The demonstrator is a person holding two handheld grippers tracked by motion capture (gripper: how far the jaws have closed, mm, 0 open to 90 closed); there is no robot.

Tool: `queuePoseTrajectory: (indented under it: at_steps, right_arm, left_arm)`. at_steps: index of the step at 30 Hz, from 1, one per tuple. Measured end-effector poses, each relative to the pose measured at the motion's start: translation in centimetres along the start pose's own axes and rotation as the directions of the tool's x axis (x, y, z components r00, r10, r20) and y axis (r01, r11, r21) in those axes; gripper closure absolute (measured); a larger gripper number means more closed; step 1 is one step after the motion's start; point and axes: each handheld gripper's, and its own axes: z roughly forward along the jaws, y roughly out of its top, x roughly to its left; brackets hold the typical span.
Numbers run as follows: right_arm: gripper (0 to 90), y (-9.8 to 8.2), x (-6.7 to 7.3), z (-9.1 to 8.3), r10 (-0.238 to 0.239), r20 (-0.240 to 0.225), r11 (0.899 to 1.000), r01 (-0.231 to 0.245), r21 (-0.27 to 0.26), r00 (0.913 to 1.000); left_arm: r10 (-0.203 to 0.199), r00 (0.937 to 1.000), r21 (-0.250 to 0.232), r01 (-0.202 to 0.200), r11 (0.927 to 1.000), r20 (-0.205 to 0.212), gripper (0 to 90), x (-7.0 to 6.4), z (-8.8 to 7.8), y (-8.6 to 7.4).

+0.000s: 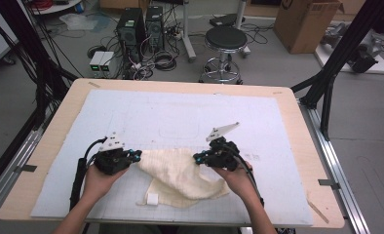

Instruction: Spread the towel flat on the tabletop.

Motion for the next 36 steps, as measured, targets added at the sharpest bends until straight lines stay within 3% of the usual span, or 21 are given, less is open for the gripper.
queuePoseTrajectory:
  at_steps: [2, 6, 8, 10, 12, 15, 17, 18, 19, 21, 24, 25, 27, 29, 33, 36]
  right_arm:
    - [88.1, 0.3, -0.2, -1.4, -0.018, 0.063, 1.0, 0.018, -0.011, 0.9979]
    - [88.1, 1.3, -0.8, -4.1, -0.027, 0.198, 0.999, 0.033, -0.029, 0.9799]
    - [88.0, 1.6, -1.1, -4.1, -0.014, 0.217, 0.999, 0.022, -0.034, 0.9761]
    - [87.9, 1.7, -1.7, -2.6, -0.021, 0.238, 1.0, 0.02, 0.008, 0.9711]
    - [87.8, 1.3, -2.2, -0.3, -0.013, 0.202, 0.999, 0.005, 0.038, 0.9793]
    - [85.3, 0.5, -2.6, 2.6, 0.026, 0.092, 0.997, -0.032, 0.065, 0.9954]
    - [78.8, 0.0, -2.6, 3.9, 0.042, 0.015, 0.997, -0.042, 0.071, 0.999]
    - [75.5, -0.1, -2.6, 4.0, 0.048, -0.002, 0.996, -0.047, 0.073, 0.9989]
    - [72.2, -0.1, -2.5, 3.9, 0.055, 0.003, 0.996, -0.055, 0.074, 0.9985]
    - [69.3, -0.1, -2.7, 2.9, 0.056, 0.008, 0.998, -0.056, 0.023, 0.9984]
    - [67.2, -0.3, -3.4, 1.0, 0.093, 0.058, 0.994, -0.089, -0.055, 0.994]
    - [66.8, -0.5, -3.8, 0.6, 0.107, 0.082, 0.993, -0.102, -0.058, 0.9909]
    - [65.1, -1.0, -4.4, 0.5, 0.114, 0.138, 0.993, -0.111, -0.03, 0.9839]
    - [61.6, -1.8, -5.0, 1.1, 0.133, 0.163, 0.991, -0.135, 0.001, 0.9777]
    - [61.0, -3.1, -5.4, 2.3, 0.126, 0.193, 0.989, -0.139, 0.058, 0.9731]
    - [66.1, -3.6, -5.6, 3.0, 0.12, 0.199, 0.987, -0.139, 0.083, 0.9725]
  left_arm:
    - [-0.008, 0.9999, -0.022, 0.008, 0.9997, 0.01, 88.8, -0.2, 0.9, 1.2]
    - [0.001, 1.0, -0.021, -0.001, 0.9998, -0.004, 88.8, -0.1, 2.4, 3.3]
    - [0.0, 0.9997, -0.006, 0.0, 1.0, -0.023, 88.8, 0.3, 2.8, 3.7]
    - [-0.005, 0.999, 0.022, 0.006, 0.9997, -0.044, 88.8, 0.8, 3.1, 3.5]
    - [0.011, 0.9975, 0.079, -0.006, 0.9969, -0.07, 88.7, 1.4, 3.2, 3.1]
    - [-0.002, 0.9968, 0.113, 0.011, 0.9935, -0.079, 88.7, 2.2, 3.0, 2.0]
    - [0.001, 0.9965, 0.136, 0.01, 0.9906, -0.083, 88.7, 2.6, 2.8, 1.5]
    - [-0.007, 0.9964, 0.142, 0.019, 0.9897, -0.085, 88.7, 2.8, 2.7, 1.1]
    - [-0.007, 0.9962, 0.147, 0.02, 0.9889, -0.087, 88.7, 3.0, 2.7, 0.8]
    - [-0.019, 0.9955, 0.151, 0.033, 0.988, -0.093, 88.7, 3.2, 2.6, 0.3]
    - [-0.013, 0.9954, 0.16, 0.028, 0.9868, -0.095, 88.7, 3.2, 2.6, 0.0]
    - [-0.009, 0.9954, 0.163, 0.024, 0.9863, -0.095, 88.7, 3.2, 2.6, -0.1]
    - [-0.008, 0.9952, 0.159, 0.023, 0.987, -0.098, 88.7, 3.2, 2.4, -0.1]
    - [-0.011, 0.9949, 0.156, 0.026, 0.9874, -0.1, 88.7, 3.2, 2.3, -0.1]
    - [-0.011, 0.995, 0.153, 0.026, 0.9878, -0.099, 88.7, 3.4, 2.2, -0.2]
    - [-0.008, 0.9951, 0.151, 0.022, 0.9883, -0.098, 88.7, 3.4, 2.1, -0.2]
